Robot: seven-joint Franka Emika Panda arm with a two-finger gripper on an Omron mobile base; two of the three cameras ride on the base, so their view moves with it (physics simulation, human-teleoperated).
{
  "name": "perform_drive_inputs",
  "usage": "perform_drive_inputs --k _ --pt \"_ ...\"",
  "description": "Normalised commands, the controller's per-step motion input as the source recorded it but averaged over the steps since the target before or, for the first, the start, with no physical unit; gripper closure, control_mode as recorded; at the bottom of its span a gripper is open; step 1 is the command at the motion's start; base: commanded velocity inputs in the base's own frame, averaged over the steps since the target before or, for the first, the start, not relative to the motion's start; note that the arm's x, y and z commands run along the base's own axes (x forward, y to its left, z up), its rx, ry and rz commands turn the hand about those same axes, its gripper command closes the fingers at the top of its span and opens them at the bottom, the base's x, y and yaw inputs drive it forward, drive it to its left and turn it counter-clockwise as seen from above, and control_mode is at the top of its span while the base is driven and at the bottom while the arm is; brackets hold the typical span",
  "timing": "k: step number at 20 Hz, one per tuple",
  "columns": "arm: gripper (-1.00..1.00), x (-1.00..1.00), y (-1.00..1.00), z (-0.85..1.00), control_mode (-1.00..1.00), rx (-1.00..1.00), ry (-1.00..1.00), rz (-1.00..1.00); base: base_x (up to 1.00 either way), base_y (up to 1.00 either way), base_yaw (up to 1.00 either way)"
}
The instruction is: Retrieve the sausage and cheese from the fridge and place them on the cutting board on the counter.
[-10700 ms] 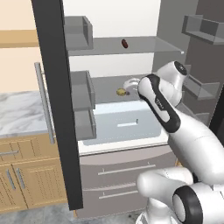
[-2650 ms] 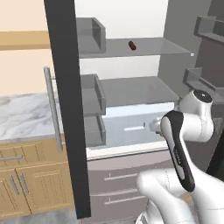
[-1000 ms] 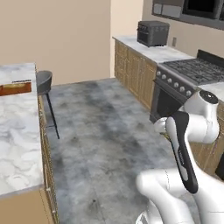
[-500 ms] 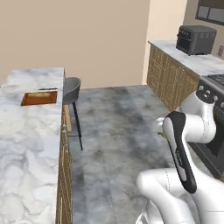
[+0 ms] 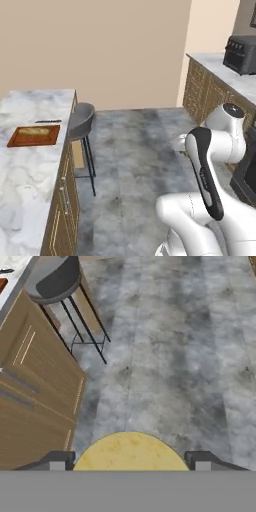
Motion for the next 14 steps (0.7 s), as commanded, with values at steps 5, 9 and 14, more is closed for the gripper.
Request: perform_drive_inputs --k 5,9,14 --pt "1.0 0.0 0.0 0.0 1.0 0.0 0.0 0.0 1.0 -0.28 0.5" --pt "1.0 0.0 0.0 0.0 1.0 0.0 0.0 0.0 0.97 -0.38 0.6" --pt "1.0 0.0 0.0 0.0 1.0 0.0 0.0 0.0 0.68 -0.46 0.64"
